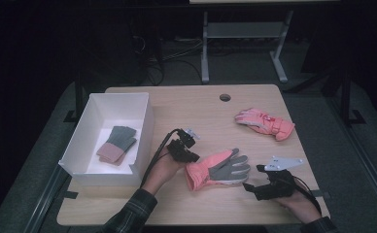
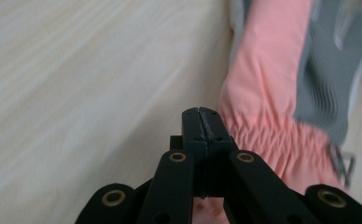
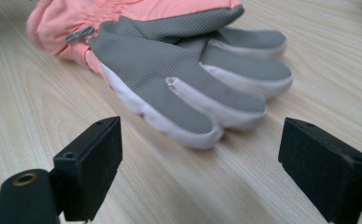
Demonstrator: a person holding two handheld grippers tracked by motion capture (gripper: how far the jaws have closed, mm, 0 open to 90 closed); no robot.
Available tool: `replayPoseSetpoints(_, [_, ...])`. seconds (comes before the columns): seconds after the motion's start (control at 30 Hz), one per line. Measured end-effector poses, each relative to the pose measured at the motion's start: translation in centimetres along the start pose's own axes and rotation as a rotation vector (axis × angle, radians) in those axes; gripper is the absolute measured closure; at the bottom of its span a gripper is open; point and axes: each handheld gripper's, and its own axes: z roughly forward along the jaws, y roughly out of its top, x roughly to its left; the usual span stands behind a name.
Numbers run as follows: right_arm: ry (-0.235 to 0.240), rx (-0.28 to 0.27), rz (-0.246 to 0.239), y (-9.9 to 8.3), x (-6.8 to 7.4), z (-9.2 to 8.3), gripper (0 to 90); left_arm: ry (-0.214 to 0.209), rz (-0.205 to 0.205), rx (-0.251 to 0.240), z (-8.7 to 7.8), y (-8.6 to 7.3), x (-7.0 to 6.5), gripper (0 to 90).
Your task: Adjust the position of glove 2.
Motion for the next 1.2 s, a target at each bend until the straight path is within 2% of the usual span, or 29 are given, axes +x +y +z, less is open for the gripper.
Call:
replayPoseSetpoints(0.13, [0.0,0.001,0.001,0.0,0.0,0.1,13.2,-0.035,-0.018,-0.019,-1.0,-1.7,-0.6,89.7])
replayPoseSetpoints(0.27, [-0.002,0.0,0.0,0.0,0.0,0.0,13.2,-0.061,-0.015,-0.018,-1.2,-2.6,-1.2,89.6])
replayPoseSetpoints(0.3, [-0.007,0.002,0.0,0.0,-0.1,0.0,13.2,-0.079,-0.001,-0.011,-1.1,-3.0,-1.6,89.6])
replayPoseSetpoints(0.47, [-0.014,-0.003,0.009,-0.1,-0.3,-0.2,13.2,-0.118,0.004,-0.011,-0.7,-3.5,-2.6,89.6])
replayPoseSetpoints(0.5, [-0.019,-0.004,0.005,-0.1,-0.4,-0.3,13.2,-0.13,0.027,-0.002,-0.6,-3.6,-3.0,89.6])
replayPoseSetpoints(0.8, [-0.05,-0.005,0.029,-0.8,-0.9,-1.1,13.2,-0.186,0.088,-0.008,0.1,-2.7,-4.9,89.5])
replayPoseSetpoints(1.03, [-0.093,-0.003,0.057,-2.0,-0.9,-2.5,13.2,-0.24,0.15,-0.015,1.4,-1.3,-6.6,89.5])
replayPoseSetpoints(1.2, [-0.116,-0.013,0.067,-2.7,-1.0,-3.3,13.2,-0.259,0.188,-0.017,2.4,-0.5,-7.5,89.5])
